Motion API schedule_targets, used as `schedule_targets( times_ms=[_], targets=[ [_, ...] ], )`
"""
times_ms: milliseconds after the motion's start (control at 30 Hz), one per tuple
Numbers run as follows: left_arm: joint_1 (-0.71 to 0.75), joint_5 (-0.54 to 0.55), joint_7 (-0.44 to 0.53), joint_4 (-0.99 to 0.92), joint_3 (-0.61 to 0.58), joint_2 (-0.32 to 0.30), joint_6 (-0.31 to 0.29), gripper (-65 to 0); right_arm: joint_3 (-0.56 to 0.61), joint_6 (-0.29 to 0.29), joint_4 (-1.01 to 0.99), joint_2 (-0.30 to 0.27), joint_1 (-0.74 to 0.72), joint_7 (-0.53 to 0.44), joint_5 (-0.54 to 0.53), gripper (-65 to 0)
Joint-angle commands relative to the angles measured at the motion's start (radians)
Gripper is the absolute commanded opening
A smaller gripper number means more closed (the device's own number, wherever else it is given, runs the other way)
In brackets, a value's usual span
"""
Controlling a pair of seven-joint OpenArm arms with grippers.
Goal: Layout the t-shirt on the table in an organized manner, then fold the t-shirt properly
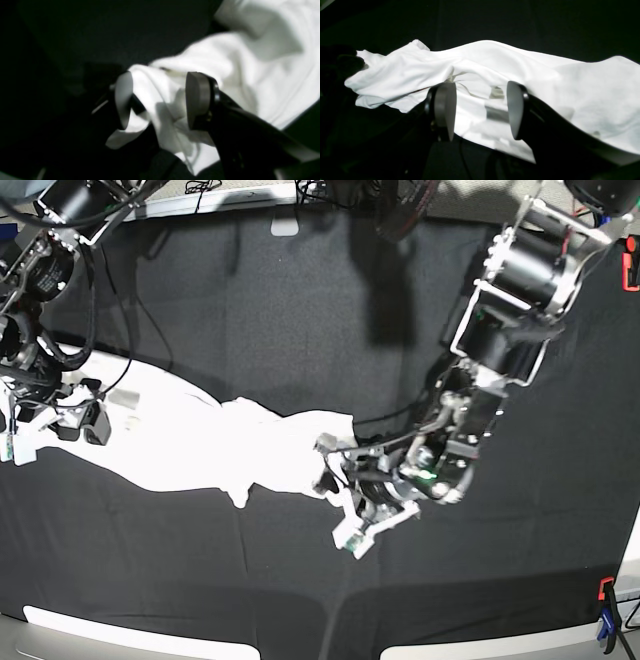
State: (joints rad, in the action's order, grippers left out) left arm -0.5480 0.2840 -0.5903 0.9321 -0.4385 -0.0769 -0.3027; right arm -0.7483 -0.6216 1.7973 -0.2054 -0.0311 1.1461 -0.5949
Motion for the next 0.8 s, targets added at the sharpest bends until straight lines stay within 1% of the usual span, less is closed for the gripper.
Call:
schedule_targets(
  times_ms=[0,100,133,167,200,233,267,367,467,533,600,667,767],
  targets=[
    [-0.045,0.004,0.023,-0.011,0.004,0.013,0.0,-33.4,-0.002,-0.008,0.018,-0.016,-0.015,-0.019,-0.015,-33.6],
    [-0.065,0.005,0.022,-0.074,0.004,0.028,0.0,-33.6,-0.002,-0.008,0.018,-0.016,-0.015,-0.019,-0.015,-33.6],
    [-0.068,0.004,0.022,-0.08,0.004,0.03,-0.001,-35.1,-0.002,-0.008,0.018,-0.016,-0.015,-0.019,-0.015,-33.6],
    [-0.07,0.004,0.023,-0.081,0.004,0.029,-0.001,-39.2,-0.002,-0.008,0.018,-0.016,-0.015,-0.019,-0.015,-33.6],
    [-0.071,0.0,0.023,-0.081,0.004,0.029,-0.001,-46.1,-0.002,-0.008,0.018,-0.016,-0.015,-0.019,-0.016,-33.6],
    [-0.074,-0.023,0.023,-0.081,0.004,0.029,-0.001,-56.3,-0.002,-0.008,0.018,-0.016,-0.015,-0.019,-0.016,-33.6],
    [-0.08,-0.056,0.023,-0.081,0.004,0.029,-0.001,-65.0,-0.002,-0.008,0.018,-0.016,-0.015,-0.019,-0.016,-33.6],
    [-0.107,-0.144,0.023,-0.081,0.004,0.023,0.003,-65.0,-0.002,-0.008,0.018,-0.016,-0.015,-0.019,-0.016,-33.6],
    [-0.153,-0.164,0.014,-0.081,0.005,-0.003,0.009,-65.0,-0.002,-0.008,0.018,-0.016,-0.015,-0.019,-0.019,-33.6],
    [-0.19,-0.164,0.0,-0.081,0.005,-0.034,0.05,-65.0,-0.002,-0.008,0.018,-0.016,-0.016,-0.019,-0.019,-33.6],
    [-0.231,-0.164,-0.016,-0.081,0.005,-0.08,0.095,-65.0,-0.002,-0.008,0.018,-0.016,-0.015,-0.019,-0.019,-33.6],
    [-0.273,-0.164,-0.027,-0.081,0.005,-0.143,0.117,-65.0,-0.002,-0.008,0.018,-0.016,-0.016,-0.019,-0.019,-33.6],
    [-0.328,-0.164,-0.06,-0.081,0.005,-0.263,0.121,-65.0,-0.002,-0.008,0.018,-0.016,-0.016,-0.019,-0.022,-33.6]
  ],
)
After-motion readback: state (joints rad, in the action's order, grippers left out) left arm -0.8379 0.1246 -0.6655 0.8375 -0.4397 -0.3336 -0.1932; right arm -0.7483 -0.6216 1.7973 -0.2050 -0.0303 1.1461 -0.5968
